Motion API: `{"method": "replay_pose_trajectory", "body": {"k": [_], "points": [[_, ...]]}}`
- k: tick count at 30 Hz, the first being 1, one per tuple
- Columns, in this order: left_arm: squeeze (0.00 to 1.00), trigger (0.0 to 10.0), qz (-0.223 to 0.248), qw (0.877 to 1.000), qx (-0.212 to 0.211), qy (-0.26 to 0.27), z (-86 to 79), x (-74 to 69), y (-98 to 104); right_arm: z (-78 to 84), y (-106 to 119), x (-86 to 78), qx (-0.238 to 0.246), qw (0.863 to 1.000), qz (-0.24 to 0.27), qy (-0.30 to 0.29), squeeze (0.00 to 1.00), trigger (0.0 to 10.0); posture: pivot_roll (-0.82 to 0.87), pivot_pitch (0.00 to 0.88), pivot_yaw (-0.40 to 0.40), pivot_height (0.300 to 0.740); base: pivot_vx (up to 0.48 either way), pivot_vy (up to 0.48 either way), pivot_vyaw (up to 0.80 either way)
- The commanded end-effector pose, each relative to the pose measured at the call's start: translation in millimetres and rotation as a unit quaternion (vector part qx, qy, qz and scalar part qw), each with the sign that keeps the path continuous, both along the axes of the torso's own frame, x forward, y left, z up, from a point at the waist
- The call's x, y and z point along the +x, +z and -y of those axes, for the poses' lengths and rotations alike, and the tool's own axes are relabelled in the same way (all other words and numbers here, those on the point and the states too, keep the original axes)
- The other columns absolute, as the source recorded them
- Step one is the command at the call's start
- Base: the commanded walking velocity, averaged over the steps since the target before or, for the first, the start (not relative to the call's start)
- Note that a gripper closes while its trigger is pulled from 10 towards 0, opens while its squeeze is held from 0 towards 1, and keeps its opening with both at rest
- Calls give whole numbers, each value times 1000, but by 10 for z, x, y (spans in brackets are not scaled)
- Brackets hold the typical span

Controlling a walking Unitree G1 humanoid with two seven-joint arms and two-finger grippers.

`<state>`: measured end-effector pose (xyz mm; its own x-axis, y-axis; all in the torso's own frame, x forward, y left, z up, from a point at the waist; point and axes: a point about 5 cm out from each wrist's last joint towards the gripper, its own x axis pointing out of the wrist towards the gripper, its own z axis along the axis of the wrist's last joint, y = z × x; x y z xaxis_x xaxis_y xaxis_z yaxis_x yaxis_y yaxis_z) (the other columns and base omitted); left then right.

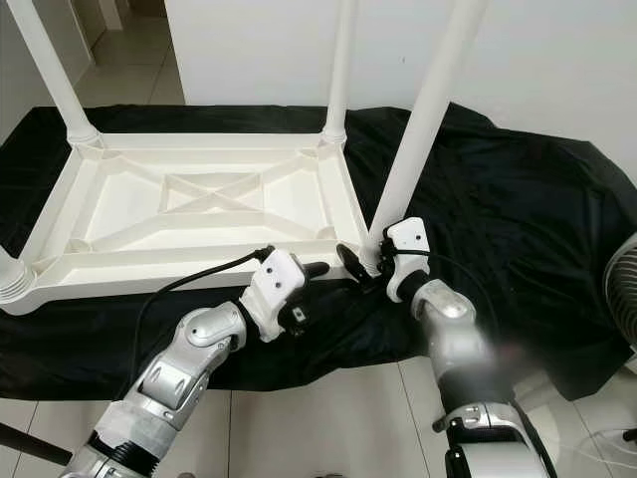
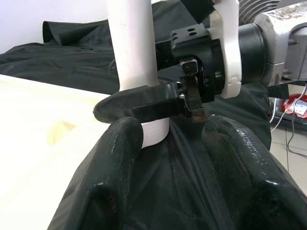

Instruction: Building children table

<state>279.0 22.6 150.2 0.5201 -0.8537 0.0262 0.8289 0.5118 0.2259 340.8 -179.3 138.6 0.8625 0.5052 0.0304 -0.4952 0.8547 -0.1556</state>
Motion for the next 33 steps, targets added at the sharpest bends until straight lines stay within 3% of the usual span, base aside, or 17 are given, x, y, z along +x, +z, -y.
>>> {"method": "replay_pose_trajectory", "body": {"k": [1,8,9,10,12,20,22,28,33], "points": [[0,10000,0,1000,5,13,9,-2,-38,-51,2,32,-9,1000,1,17,0,10000,-61,38,-39,740,0,0,0],[0,10000,0,1000,6,11,11,-1,-41,-42,21,81,-7,1000,3,19,0,10000,-60,39,-40,740,0,0,0],[0,10000,1,1000,7,11,9,1,-45,-38,14,92,-8,1000,2,14,0,4275,-59,40,-40,740,0,0,0],[0,10000,1,1000,7,11,9,1,-45,-38,14,92,-8,1000,2,14,0,4275,-59,40,-40,740,0,0,0],[0,10000,1,1000,9,11,6,-1,-54,-46,-15,97,-11,1000,1,11,0,0,-56,40,-39,740,0,0,0],[0,10000,-3,1000,13,7,5,-27,-81,-51,-96,58,-8,1000,-7,9,0,0,-57,40,-38,740,0,0,0],[0,10000,-3,1000,14,6,1,-31,-86,-43,-103,44,2,1000,-10,4,0,10000,-57,40,-36,740,0,0,0],[0,10000,-4,1000,14,5,-3,-35,-90,-13,-121,34,2,1000,-14,-12,0,10000,-56,40,-36,740,0,0,0],[0,10000,-6,1000,16,2,-4,-57,-105,0,-130,-1,11,997,-10,-73,0,10000,-59,45,-37,740,0,0,0]]}}
